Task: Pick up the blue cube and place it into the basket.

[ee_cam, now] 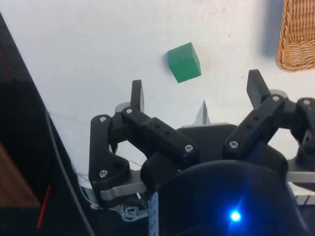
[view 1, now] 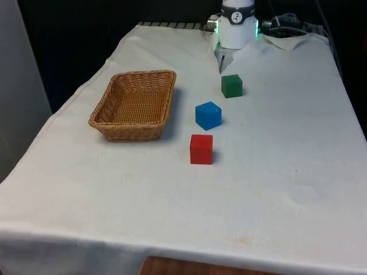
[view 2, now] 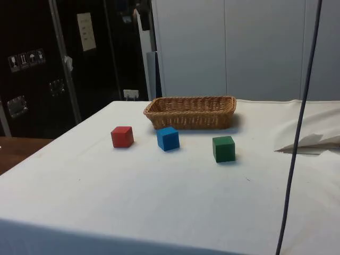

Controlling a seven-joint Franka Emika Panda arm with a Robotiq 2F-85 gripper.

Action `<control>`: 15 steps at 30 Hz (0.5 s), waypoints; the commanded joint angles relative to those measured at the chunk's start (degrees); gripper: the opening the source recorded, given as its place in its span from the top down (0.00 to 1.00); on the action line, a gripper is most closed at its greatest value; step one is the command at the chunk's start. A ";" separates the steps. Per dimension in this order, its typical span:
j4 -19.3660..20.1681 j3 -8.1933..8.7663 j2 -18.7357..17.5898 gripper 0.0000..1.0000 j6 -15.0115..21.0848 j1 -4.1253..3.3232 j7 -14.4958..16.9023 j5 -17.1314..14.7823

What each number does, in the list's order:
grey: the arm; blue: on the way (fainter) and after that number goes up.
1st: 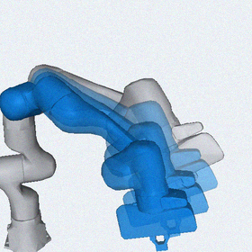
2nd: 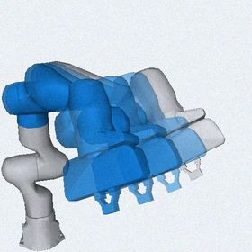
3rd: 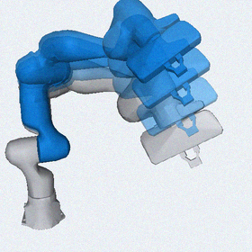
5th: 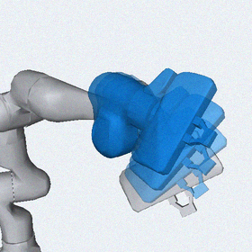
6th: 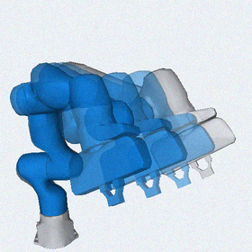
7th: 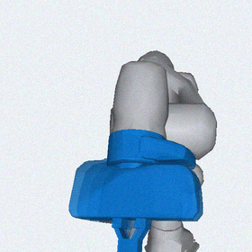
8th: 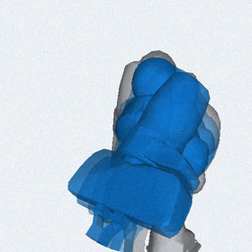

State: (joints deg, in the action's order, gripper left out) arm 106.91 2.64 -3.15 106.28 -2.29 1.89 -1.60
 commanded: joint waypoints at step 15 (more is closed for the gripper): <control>6.42 -0.29 -0.46 0.00 8.59 -0.11 0.69 0.29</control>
State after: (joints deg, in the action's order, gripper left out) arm 113.56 2.35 -3.67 114.71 -2.29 2.81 -1.55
